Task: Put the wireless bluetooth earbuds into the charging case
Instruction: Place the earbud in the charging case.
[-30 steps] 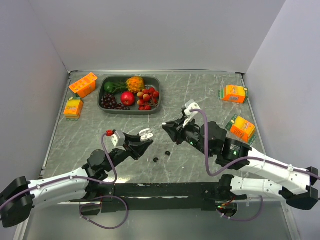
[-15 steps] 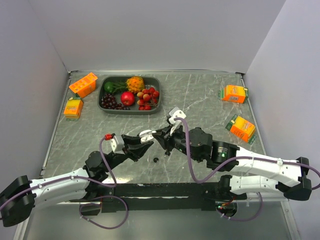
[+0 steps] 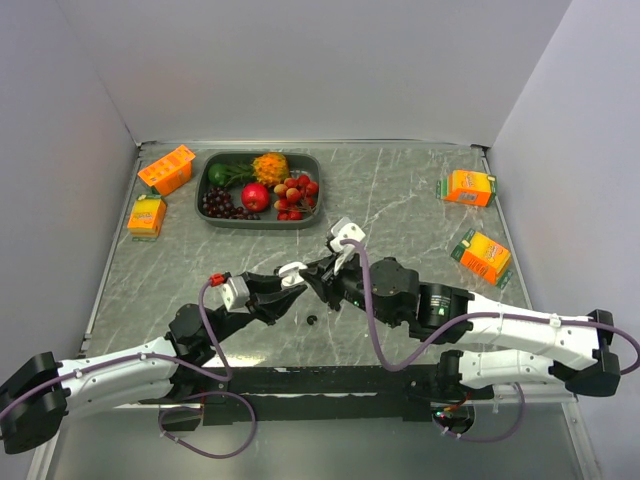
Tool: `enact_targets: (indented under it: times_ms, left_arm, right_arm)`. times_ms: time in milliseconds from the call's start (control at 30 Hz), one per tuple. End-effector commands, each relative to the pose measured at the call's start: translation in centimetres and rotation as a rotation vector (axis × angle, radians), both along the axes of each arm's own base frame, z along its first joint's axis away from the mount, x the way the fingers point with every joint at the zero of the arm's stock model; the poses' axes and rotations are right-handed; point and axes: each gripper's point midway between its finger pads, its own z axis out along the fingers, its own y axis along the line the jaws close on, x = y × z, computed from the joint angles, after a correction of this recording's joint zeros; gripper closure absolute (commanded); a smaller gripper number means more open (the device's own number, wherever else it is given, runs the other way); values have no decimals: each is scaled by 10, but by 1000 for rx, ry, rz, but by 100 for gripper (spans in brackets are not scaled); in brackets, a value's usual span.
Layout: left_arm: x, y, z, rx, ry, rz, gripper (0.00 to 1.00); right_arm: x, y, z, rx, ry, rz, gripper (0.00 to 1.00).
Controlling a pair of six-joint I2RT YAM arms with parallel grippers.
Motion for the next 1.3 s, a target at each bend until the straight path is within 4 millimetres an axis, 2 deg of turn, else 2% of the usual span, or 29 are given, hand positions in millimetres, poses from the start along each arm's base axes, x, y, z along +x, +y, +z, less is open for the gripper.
enact_targets:
  times_ms: [0, 333, 1267]
  left_arm:
    - [-1, 1, 19, -47, -25, 4, 99]
    - [5, -2, 19, -65, 72, 6, 99]
    - [5, -4, 25, -71, 103, -2, 99]
  right_arm:
    - [1, 6, 23, 27, -51, -18, 100]
    - [13, -2, 17, 7, -70, -126, 100]
    - [16, 4, 0, -22, -54, -159, 100]
